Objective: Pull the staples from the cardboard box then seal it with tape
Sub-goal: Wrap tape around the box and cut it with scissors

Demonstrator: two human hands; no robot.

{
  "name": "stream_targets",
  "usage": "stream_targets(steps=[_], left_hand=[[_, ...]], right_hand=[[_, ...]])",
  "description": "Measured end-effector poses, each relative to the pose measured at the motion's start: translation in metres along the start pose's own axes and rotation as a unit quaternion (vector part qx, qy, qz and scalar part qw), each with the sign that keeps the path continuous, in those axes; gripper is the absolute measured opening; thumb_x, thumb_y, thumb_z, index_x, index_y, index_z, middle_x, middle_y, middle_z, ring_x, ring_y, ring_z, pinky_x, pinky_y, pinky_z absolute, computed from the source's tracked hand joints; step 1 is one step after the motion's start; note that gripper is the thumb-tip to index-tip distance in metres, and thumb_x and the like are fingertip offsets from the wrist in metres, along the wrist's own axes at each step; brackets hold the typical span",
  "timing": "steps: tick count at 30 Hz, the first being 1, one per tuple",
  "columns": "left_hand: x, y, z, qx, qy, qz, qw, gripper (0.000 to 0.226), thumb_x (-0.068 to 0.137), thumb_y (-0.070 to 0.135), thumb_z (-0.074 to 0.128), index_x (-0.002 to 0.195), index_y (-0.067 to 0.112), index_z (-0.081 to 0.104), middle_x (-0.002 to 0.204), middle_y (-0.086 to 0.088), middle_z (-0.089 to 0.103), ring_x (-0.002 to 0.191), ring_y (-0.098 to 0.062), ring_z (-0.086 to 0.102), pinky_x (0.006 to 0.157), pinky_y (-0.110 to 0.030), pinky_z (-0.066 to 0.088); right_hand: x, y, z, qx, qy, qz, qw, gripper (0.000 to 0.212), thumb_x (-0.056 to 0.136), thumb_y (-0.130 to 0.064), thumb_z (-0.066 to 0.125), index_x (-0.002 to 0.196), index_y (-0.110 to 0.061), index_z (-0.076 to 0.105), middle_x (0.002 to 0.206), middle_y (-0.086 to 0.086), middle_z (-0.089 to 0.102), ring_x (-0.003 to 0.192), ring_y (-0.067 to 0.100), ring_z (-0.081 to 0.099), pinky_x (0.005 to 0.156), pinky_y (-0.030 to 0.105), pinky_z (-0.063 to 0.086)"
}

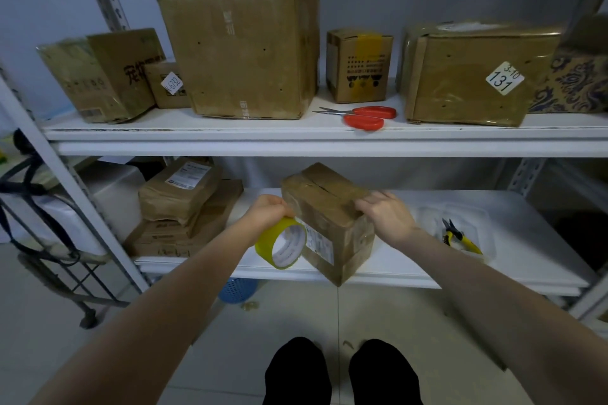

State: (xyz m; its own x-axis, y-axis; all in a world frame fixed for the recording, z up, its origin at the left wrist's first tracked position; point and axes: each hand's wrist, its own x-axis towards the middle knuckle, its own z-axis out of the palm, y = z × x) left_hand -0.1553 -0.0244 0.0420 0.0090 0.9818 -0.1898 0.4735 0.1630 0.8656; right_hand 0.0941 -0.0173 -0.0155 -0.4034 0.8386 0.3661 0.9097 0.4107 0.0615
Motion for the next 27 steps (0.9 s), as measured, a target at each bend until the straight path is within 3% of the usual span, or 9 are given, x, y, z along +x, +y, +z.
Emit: stream_targets(steps=[5, 7, 8, 11, 14, 18, 23, 25, 27], left_hand=[[-0.002, 0.005, 0.014, -0.001, -0.015, 0.020, 1.000, 0.026, 0.086, 0.002, 0.062, 0.064, 0.015, 0.058, 0.070, 0.002, 0.056, 0.071, -0.011, 0.052, 0.047, -0.002, 0.038], [0.000, 0.005, 0.020, -0.009, -0.013, 0.028, 0.999, 0.029, 0.087, 0.002, 0.062, 0.062, 0.016, 0.056, 0.068, 0.003, 0.054, 0.068, -0.009, 0.051, 0.047, -0.002, 0.038], [0.000, 0.005, 0.021, -0.010, -0.010, 0.032, 0.999, 0.029, 0.087, 0.003, 0.062, 0.062, 0.016, 0.055, 0.067, 0.002, 0.053, 0.065, -0.007, 0.049, 0.047, -0.003, 0.038], [0.000, 0.003, 0.025, -0.023, -0.019, 0.049, 0.998, 0.029, 0.088, 0.001, 0.057, 0.063, 0.016, 0.058, 0.067, 0.002, 0.055, 0.066, -0.006, 0.050, 0.059, -0.012, 0.041], [-0.003, -0.004, 0.027, -0.030, -0.025, 0.054, 0.998, 0.026, 0.089, 0.002, 0.056, 0.066, 0.014, 0.063, 0.071, 0.004, 0.059, 0.074, -0.008, 0.053, 0.068, -0.013, 0.041], [-0.009, -0.016, 0.031, -0.051, -0.018, 0.049, 0.997, 0.015, 0.091, 0.009, 0.058, 0.098, 0.005, 0.071, 0.088, 0.000, 0.064, 0.087, -0.010, 0.056, 0.076, -0.018, 0.043], [-0.015, -0.024, 0.033, -0.129, -0.035, 0.008, 0.991, 0.025, 0.088, 0.022, 0.067, 0.112, 0.017, 0.065, 0.113, -0.005, 0.066, 0.105, -0.020, 0.061, 0.093, -0.033, 0.049], [-0.016, -0.024, 0.028, -0.136, -0.052, -0.005, 0.989, 0.027, 0.087, 0.027, 0.068, 0.113, 0.023, 0.060, 0.109, 0.000, 0.065, 0.101, -0.020, 0.061, 0.086, -0.036, 0.052], [-0.017, -0.022, 0.023, -0.095, -0.073, -0.001, 0.993, 0.014, 0.088, 0.027, 0.065, 0.102, 0.024, 0.062, 0.092, 0.004, 0.062, 0.088, -0.015, 0.058, 0.073, -0.028, 0.047]], right_hand=[[0.014, -0.017, -0.016, 0.032, -0.003, 0.073, 0.997, 0.039, 0.081, -0.004, 0.054, 0.115, -0.019, 0.065, 0.120, 0.001, 0.063, 0.115, 0.025, 0.054, 0.097, 0.033, 0.035], [0.017, -0.040, -0.021, 0.136, 0.049, 0.103, 0.984, 0.027, 0.088, -0.015, 0.050, 0.108, -0.021, 0.067, 0.110, 0.001, 0.068, 0.105, 0.025, 0.060, 0.089, 0.033, 0.044], [0.018, -0.052, -0.023, 0.209, 0.045, 0.122, 0.969, 0.021, 0.092, -0.023, 0.050, 0.101, -0.020, 0.068, 0.101, 0.002, 0.070, 0.096, 0.024, 0.062, 0.081, 0.033, 0.047], [0.018, -0.079, -0.021, 0.346, -0.022, 0.157, 0.925, 0.029, 0.091, -0.041, 0.058, 0.078, -0.017, 0.069, 0.073, 0.000, 0.067, 0.071, 0.017, 0.060, 0.064, 0.032, 0.046], [0.015, -0.088, -0.016, 0.403, 0.005, 0.192, 0.895, 0.023, 0.085, -0.033, 0.068, 0.070, -0.017, 0.071, 0.067, -0.004, 0.068, 0.064, 0.009, 0.059, 0.062, 0.029, 0.047], [0.011, -0.089, -0.015, 0.411, 0.023, 0.242, 0.879, 0.012, 0.082, -0.021, 0.072, 0.071, -0.016, 0.075, 0.068, -0.003, 0.069, 0.067, 0.011, 0.063, 0.062, 0.027, 0.048], [0.006, -0.084, -0.017, 0.401, 0.030, 0.293, 0.868, 0.017, 0.084, -0.024, 0.071, 0.068, -0.017, 0.072, 0.066, -0.004, 0.066, 0.066, 0.013, 0.061, 0.063, 0.028, 0.047], [0.007, -0.075, -0.016, 0.405, 0.032, 0.323, 0.855, 0.021, 0.083, -0.028, 0.072, 0.064, -0.022, 0.069, 0.064, -0.003, 0.067, 0.069, 0.016, 0.066, 0.064, 0.028, 0.049], [0.009, -0.069, -0.017, 0.414, 0.032, 0.331, 0.847, 0.024, 0.082, -0.026, 0.073, 0.059, -0.023, 0.066, 0.065, -0.001, 0.069, 0.071, 0.020, 0.070, 0.068, 0.032, 0.053]])
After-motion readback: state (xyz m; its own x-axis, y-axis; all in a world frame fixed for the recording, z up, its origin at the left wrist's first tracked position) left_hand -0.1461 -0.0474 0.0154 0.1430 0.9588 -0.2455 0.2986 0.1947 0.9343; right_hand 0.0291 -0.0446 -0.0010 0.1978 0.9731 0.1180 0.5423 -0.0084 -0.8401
